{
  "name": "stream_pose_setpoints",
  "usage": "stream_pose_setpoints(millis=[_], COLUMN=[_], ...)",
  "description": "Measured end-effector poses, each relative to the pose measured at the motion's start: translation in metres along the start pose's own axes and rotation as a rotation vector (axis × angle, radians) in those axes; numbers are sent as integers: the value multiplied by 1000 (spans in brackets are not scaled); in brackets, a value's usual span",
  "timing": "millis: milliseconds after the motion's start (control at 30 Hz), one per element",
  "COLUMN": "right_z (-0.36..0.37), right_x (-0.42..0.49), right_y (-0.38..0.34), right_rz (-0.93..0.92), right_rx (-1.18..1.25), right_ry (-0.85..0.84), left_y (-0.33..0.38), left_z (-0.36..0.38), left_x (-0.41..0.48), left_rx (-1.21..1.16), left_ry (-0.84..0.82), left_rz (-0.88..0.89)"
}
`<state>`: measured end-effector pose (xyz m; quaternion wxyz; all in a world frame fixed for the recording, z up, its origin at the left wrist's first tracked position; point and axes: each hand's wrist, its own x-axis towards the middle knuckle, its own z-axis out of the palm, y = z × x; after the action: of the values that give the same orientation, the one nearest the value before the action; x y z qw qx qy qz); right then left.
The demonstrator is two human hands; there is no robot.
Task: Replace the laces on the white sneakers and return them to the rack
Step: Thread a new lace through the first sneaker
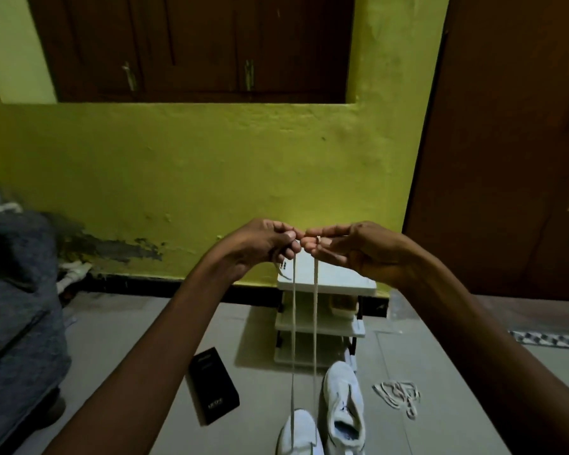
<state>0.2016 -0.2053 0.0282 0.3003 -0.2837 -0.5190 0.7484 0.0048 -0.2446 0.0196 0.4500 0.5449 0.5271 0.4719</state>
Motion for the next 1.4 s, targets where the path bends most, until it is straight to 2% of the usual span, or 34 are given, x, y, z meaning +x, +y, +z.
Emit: stream_pose_setpoints(millis=[133, 233, 333, 500, 633, 733, 833, 867, 967, 1033, 1133, 1200, 1267, 1400], right_z=[-4, -8, -9, -10, -7, -8, -16, -23, -46, -60, -74, -80, -84, -87], right_x=[-4, -6, -7, 0, 1, 0, 2, 4, 15, 17, 17, 13, 9, 7], right_y=[-7, -3, 4, 13, 16, 27, 62, 84, 135, 176, 245, 293, 335, 387], right_rz=[-57, -149, -277, -477, -509, -490, -408, -369, -190, 7, 216, 357, 427, 435], right_rx=[-20, -89, -295, -651, -670, -679, -658, -700, -991, -1145, -1266, -1255, -1202, -1278], right_ry=[-3, 112, 249, 430, 461, 439, 439, 453, 434, 388, 284, 267, 252, 292], left_y=[20, 24, 19, 5, 1, -13, -54, -78, -138, -179, -244, -286, -321, -365], left_z=[-2, -3, -1, 7, 15, 21, 29, 34, 45, 53, 61, 65, 68, 73], left_x=[-4, -6, -9, -9, -7, -5, -4, -5, 0, -4, -14, -22, -27, -31], left_rx=[-67, -189, -210, -41, 281, 265, 95, 104, 318, 452, 658, 766, 788, 776], left_ry=[-2, -12, -39, 99, 292, 326, 252, 246, 270, 243, 152, 63, 13, -93], left_rz=[18, 14, 19, 212, 274, 288, 216, 173, 45, -85, -217, -284, -349, -400])
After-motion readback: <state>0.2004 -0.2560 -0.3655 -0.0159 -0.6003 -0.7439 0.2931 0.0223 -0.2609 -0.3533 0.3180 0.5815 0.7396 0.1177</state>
